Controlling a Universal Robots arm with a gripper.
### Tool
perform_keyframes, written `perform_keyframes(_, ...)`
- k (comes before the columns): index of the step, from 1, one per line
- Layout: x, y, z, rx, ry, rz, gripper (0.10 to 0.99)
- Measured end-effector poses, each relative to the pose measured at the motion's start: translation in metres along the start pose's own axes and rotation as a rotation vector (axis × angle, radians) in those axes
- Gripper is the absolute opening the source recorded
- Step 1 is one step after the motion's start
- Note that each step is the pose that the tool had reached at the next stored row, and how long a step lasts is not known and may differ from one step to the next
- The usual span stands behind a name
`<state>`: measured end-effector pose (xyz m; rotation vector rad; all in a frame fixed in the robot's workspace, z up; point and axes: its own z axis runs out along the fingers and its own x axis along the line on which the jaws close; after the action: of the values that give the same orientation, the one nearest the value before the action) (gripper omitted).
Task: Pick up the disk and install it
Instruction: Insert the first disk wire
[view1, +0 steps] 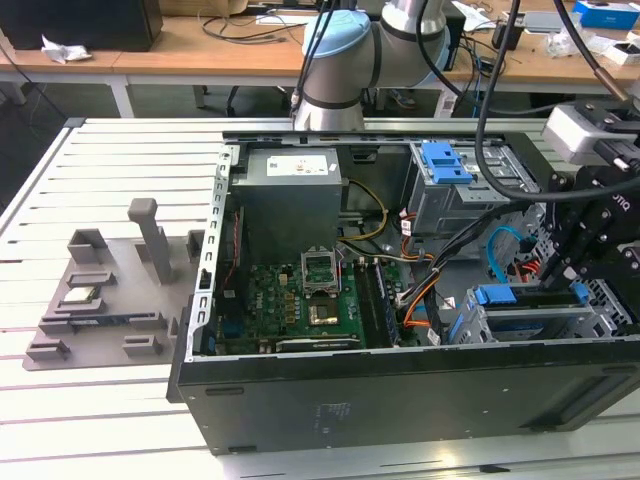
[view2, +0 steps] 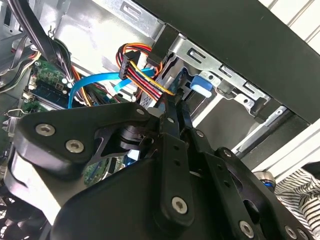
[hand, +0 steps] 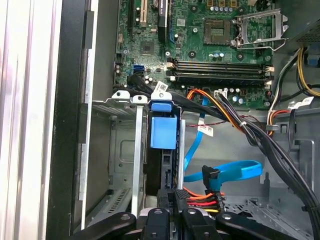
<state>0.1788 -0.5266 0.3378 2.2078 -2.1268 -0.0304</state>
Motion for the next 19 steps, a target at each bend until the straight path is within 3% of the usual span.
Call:
perform_keyframes(5, -0.0001, 0.0, 0.0009, 0.0, -0.0013, 0.0, 0.176)
perform_keyframes(6, -0.0001, 0.0, 0.0003, 0.0, -0.0004, 0.0, 0.243)
perform_keyframes(11, -0.0002, 0.0014, -0.0213, 0.0, 0.0027, 0.0, 0.227)
perform_keyframes(13, -0.0002, 0.0019, -0.0288, 0.0, 0.0032, 0.0, 0.106)
perform_keyframes(14, -0.0001, 0.0021, -0.0317, 0.0, 0.0032, 0.0, 0.106)
perform_keyframes(19, 0.0, 0.0024, -0.0356, 0.0, 0.0032, 0.0, 0.106)
